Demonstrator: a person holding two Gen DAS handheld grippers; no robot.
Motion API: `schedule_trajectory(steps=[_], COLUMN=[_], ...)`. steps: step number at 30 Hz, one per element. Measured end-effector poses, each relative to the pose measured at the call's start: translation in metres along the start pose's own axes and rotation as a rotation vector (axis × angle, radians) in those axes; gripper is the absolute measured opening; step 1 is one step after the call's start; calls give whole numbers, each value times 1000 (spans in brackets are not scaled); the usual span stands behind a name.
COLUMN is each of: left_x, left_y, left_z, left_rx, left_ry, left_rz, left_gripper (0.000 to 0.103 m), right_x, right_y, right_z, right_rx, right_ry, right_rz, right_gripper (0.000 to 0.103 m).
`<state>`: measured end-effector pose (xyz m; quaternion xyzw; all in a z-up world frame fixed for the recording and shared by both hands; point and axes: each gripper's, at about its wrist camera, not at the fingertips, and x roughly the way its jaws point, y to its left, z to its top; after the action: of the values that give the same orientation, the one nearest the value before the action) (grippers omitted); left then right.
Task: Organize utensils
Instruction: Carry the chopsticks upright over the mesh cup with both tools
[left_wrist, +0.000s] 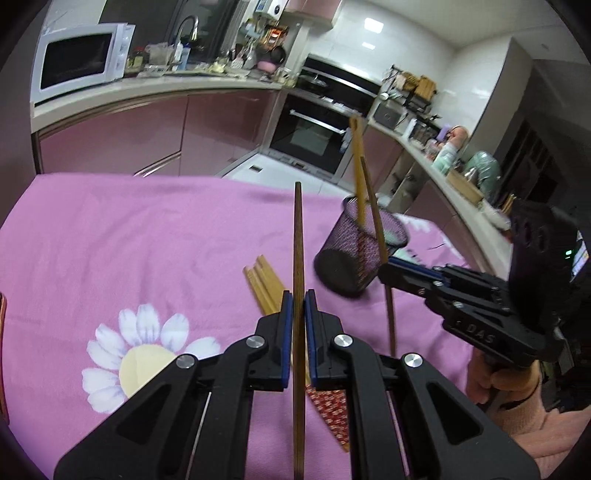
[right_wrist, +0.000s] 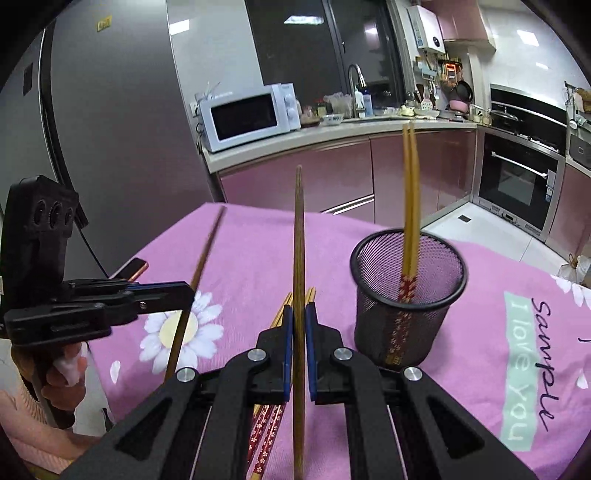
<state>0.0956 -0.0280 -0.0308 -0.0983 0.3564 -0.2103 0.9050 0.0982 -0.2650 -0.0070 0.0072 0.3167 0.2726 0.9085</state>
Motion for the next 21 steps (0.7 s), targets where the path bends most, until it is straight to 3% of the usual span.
schedule_trajectory(steps=[12, 21], left_x=[-37, -40], left_y=[-14, -31], left_z=[29, 52], left_rx=[10, 18], left_ry=[-106, -169], left_rz=[-93, -135], left_gripper=[7, 7], right_x=[-28, -52], right_y=[-10, -16], right_z=[12, 26], right_rx=[8, -9], right_ry=[-88, -159], right_rz=[-11, -35], right_gripper=[6, 6])
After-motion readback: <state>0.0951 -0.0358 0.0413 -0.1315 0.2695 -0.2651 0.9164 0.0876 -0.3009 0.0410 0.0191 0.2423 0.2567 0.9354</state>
